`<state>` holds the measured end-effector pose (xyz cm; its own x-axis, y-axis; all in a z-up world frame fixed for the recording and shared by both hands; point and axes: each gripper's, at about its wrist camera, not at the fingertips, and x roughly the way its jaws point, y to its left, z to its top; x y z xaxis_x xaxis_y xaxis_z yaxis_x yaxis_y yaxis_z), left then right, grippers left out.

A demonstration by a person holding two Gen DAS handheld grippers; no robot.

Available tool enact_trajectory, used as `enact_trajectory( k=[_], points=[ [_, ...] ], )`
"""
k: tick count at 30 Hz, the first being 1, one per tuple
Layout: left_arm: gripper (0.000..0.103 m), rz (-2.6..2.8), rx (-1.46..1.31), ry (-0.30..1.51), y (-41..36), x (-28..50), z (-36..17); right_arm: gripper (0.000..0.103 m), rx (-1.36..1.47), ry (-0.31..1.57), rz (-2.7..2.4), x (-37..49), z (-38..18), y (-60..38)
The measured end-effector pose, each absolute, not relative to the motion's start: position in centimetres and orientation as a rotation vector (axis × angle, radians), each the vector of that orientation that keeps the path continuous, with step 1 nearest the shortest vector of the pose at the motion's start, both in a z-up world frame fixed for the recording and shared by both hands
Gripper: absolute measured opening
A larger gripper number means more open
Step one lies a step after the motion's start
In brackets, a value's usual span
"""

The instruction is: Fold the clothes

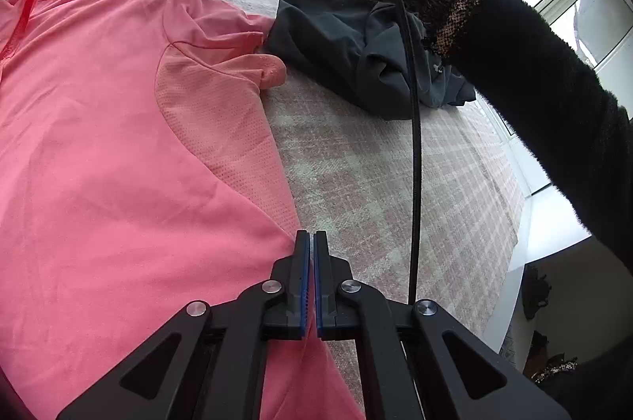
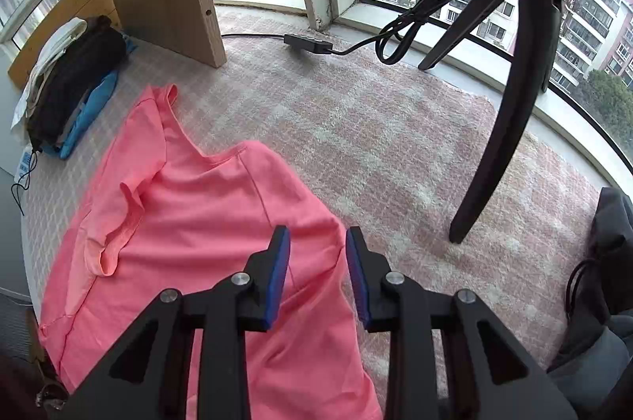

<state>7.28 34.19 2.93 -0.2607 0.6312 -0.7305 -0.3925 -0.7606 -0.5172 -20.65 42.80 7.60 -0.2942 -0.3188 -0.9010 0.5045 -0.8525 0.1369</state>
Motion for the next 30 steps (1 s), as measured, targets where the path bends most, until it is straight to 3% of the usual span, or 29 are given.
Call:
enact_trajectory(
  k=[9,10,11,16,21,24,30],
  points=[
    [0.002,2.064,-1.33,-0.322,32.6,8.7,4.4,0.029,1.57,0.376,-2.134,-15.3,5.3,47.9],
    [0.002,2.062,-1.331,-0.319,32.7,8.8,4.5,0.025,1.566,0.39,-2.159,-15.0,5.4,48.1],
    [0.002,2.064,-1.333,-0.313,32.6,9.0,4.6,0.004,1.56,0.405,-2.185,-14.8,5.5,48.2],
    [0.006,2.068,-1.344,-0.283,32.5,10.5,5.2,0.001,1.532,0.476,-2.311,-13.5,6.1,49.1],
    [0.01,2.071,-1.355,-0.283,31.1,13.2,5.8,0.003,1.576,0.274,-2.342,-13.1,7.7,51.5],
    [0.011,2.105,-1.355,-0.263,29.7,15.1,6.5,0.015,1.54,0.144,-2.351,-11.6,9.6,52.5],
    [0.012,2.172,-1.372,-0.262,25.6,19.0,7.7,0.016,1.431,-0.116,-2.28,-3.4,14.4,54.1]
  ],
)
